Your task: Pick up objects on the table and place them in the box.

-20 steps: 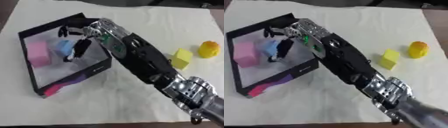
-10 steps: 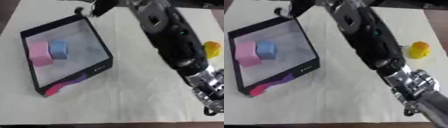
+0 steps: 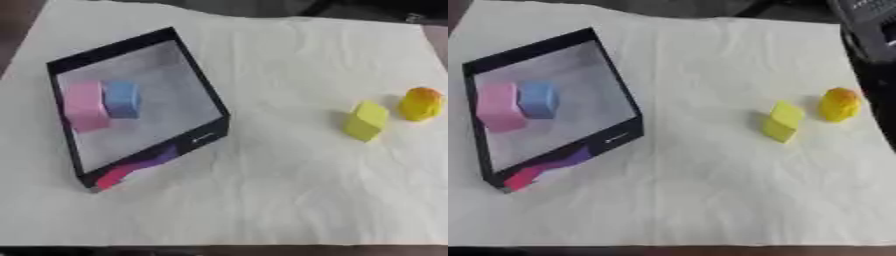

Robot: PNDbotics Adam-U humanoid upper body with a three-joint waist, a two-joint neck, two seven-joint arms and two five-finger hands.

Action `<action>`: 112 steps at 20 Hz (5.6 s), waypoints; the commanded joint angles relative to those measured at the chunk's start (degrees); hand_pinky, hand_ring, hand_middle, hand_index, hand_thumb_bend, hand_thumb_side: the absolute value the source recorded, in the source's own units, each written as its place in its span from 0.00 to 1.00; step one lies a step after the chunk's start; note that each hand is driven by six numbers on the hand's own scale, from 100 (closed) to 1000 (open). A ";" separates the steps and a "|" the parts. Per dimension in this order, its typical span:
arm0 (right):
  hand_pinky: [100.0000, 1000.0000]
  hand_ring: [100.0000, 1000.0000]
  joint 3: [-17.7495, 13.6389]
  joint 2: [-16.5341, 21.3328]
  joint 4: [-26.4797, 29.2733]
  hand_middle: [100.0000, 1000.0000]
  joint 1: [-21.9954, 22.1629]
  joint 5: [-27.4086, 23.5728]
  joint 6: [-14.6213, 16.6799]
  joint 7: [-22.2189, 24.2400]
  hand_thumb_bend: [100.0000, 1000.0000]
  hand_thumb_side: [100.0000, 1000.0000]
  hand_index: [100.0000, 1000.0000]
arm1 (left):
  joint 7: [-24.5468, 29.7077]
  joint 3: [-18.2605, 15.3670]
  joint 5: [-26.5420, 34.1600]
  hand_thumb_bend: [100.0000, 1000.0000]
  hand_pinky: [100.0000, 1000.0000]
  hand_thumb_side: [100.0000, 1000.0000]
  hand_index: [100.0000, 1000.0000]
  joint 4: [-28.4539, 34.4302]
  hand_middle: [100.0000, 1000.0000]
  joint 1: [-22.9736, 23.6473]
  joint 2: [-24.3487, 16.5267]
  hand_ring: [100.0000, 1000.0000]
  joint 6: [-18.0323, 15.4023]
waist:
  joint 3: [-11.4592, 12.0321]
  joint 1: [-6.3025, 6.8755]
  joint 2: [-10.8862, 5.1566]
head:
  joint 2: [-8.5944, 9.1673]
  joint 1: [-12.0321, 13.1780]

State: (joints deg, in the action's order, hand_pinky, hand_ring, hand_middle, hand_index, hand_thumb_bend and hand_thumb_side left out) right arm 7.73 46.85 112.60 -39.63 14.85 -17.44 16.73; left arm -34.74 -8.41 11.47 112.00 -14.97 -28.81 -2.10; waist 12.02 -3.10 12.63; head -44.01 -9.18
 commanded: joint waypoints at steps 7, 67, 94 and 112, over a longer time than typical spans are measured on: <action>0.89 0.84 -4.95 9.00 1.99 0.79 15.49 -0.47 4.29 -3.02 0.41 0.33 0.88 | 0.14 -0.76 -0.21 0.26 0.67 0.43 0.79 0.43 0.72 0.04 -1.71 0.63 0.15 | -0.83 -0.01 -1.15 | -0.11 0.41; 0.89 0.85 -4.71 3.24 -15.56 0.79 28.51 9.60 2.22 4.93 0.44 0.41 0.90 | 1.04 -0.48 -0.04 0.22 0.66 0.47 0.79 -0.63 0.72 0.39 0.86 0.62 1.18 | -0.46 0.93 1.78 | -0.11 -0.06; 0.82 0.69 -4.03 2.64 -15.39 0.49 28.22 7.36 1.46 4.75 0.29 0.01 0.66 | 1.51 -0.55 0.14 0.21 0.67 0.48 0.79 -0.78 0.72 0.38 1.18 0.63 0.99 | -0.01 0.96 1.95 | 0.01 -0.34; 0.77 0.59 0.00 4.45 0.48 0.40 -7.42 -7.62 -1.46 6.12 0.17 0.00 0.57 | 2.38 0.11 -0.23 0.22 0.67 0.45 0.80 -0.62 0.72 0.91 -0.21 0.63 1.00 | 0.01 1.44 -2.65 | -0.11 -1.99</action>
State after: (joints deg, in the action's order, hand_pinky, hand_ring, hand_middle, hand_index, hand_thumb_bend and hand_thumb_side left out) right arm 6.53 52.40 113.08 -45.77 6.93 -17.87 21.27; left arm -32.72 -8.27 11.41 110.58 -13.58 -26.96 -1.03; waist 11.93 -2.82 11.66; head -44.17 -10.69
